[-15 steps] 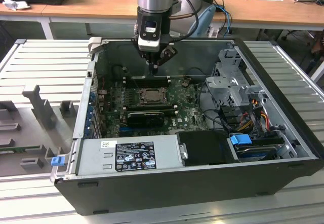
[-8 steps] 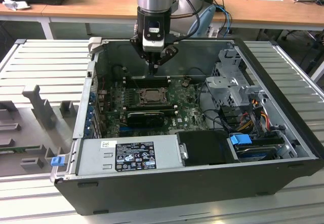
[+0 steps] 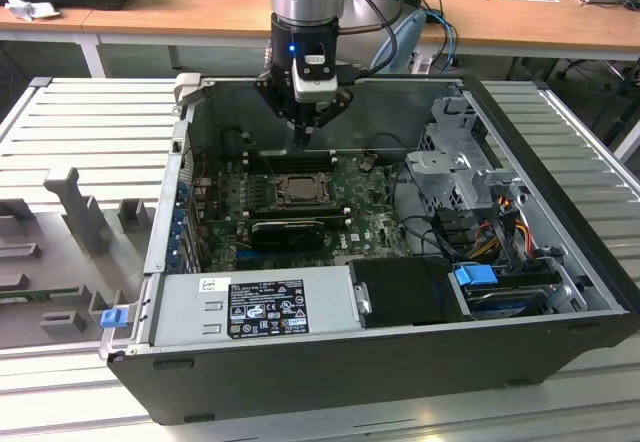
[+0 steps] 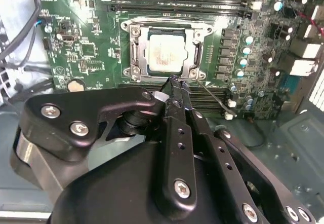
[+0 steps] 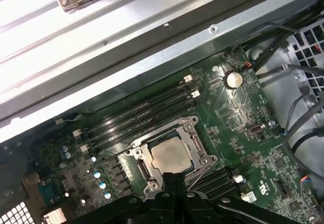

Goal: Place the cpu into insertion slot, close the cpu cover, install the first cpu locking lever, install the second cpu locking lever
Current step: 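Install the first cpu locking lever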

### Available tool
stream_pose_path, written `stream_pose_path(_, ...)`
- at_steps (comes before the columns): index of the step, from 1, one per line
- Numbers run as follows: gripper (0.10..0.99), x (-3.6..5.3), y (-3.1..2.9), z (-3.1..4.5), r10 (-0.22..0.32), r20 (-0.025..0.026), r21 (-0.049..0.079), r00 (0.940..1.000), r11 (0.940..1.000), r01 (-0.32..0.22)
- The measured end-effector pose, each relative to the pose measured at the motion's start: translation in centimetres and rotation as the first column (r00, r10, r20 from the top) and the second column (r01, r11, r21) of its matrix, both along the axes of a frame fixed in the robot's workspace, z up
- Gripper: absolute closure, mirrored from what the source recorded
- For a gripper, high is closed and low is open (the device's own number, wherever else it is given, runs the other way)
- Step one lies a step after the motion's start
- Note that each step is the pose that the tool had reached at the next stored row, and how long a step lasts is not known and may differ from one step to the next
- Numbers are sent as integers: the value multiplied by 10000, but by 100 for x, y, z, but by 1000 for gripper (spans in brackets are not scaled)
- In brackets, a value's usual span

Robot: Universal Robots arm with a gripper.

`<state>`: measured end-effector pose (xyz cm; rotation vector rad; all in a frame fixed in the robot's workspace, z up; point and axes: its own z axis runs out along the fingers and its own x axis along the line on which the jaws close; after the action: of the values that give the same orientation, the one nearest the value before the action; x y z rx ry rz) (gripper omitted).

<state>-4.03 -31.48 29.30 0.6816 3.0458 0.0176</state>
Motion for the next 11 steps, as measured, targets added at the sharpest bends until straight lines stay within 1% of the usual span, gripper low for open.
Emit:
stream_pose_path(2,980,0,0,0,560,0,0,9984,9984,-560)
stream_pose_path(4,980,0,0,0,840,0,0,9965,9965,-840)
stream_pose_path(7,980,0,0,0,1303,0,0,9915,9915,-1303)
stream_pose_path(9,980,0,0,0,1621,0,0,9868,9868,-1621)
stream_pose_path(10,980,0,0,0,1839,0,0,9829,9829,-1839)
stream_pose_path(11,980,0,0,0,2091,0,0,9779,9779,-2091)
